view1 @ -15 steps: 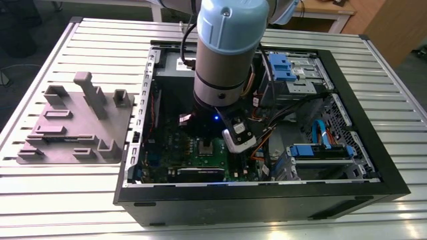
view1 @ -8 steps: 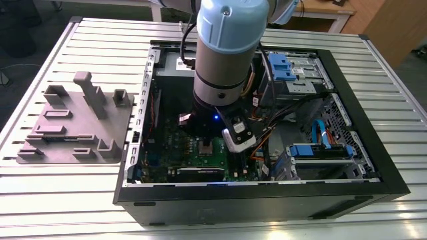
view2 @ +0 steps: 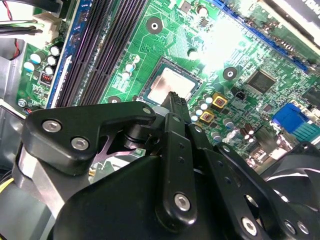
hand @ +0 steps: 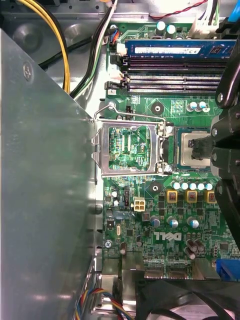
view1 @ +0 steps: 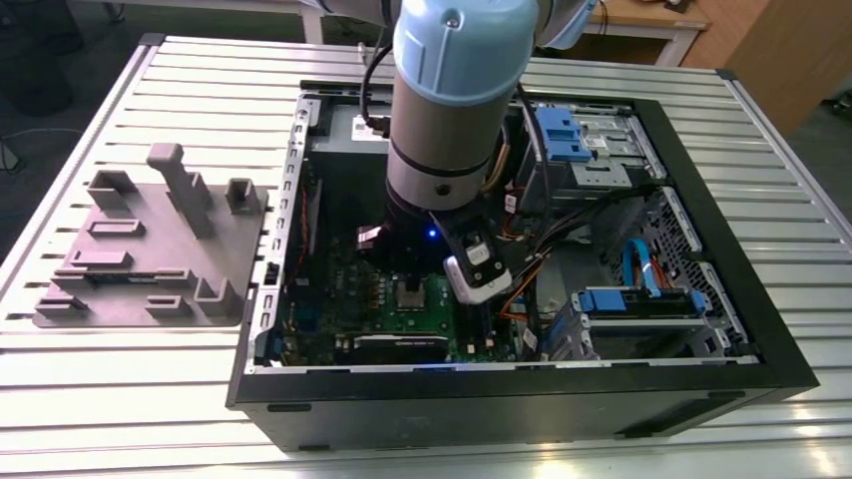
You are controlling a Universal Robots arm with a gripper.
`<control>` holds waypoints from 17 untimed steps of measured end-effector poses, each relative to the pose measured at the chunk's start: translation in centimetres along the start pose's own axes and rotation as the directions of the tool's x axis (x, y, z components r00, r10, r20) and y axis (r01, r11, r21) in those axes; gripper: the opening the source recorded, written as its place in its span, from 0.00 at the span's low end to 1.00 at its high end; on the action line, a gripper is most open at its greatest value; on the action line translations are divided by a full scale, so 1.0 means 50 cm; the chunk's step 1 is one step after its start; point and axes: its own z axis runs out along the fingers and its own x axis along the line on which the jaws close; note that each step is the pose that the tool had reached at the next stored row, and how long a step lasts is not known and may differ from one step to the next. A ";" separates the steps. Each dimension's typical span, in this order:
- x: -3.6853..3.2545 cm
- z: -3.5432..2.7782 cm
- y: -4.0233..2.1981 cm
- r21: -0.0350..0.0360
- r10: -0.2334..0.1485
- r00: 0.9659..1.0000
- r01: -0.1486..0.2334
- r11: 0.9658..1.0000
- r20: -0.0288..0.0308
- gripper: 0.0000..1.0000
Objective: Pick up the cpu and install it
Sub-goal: 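Close the cpu cover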
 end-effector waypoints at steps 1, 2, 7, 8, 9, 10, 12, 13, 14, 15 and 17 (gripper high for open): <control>0.000 0.000 0.000 0.000 0.000 1.000 0.000 1.000 0.000 0.10; 0.000 0.000 0.000 0.000 0.000 1.000 0.000 1.000 0.000 0.10; 0.000 -0.003 0.000 0.000 0.000 1.000 0.000 1.000 0.000 0.10; 0.000 -0.004 0.000 0.000 0.000 1.000 0.000 1.000 0.000 0.10; 0.000 -0.004 0.000 0.000 0.000 1.000 0.000 1.000 0.000 0.10; 0.000 -0.005 0.000 0.000 0.000 1.000 0.000 1.000 0.000 0.10; 0.000 -0.006 0.000 0.000 0.000 1.000 0.000 1.000 0.000 0.10; 0.000 -0.007 0.000 0.000 0.000 1.000 0.000 1.000 0.000 0.10; 0.000 -0.008 0.000 0.000 0.000 1.000 0.000 1.000 0.000 0.10; 0.000 -0.009 0.000 0.000 0.000 1.000 0.000 1.000 0.000 0.10; 0.000 -0.011 0.000 0.000 0.000 1.000 0.000 1.000 0.000 0.10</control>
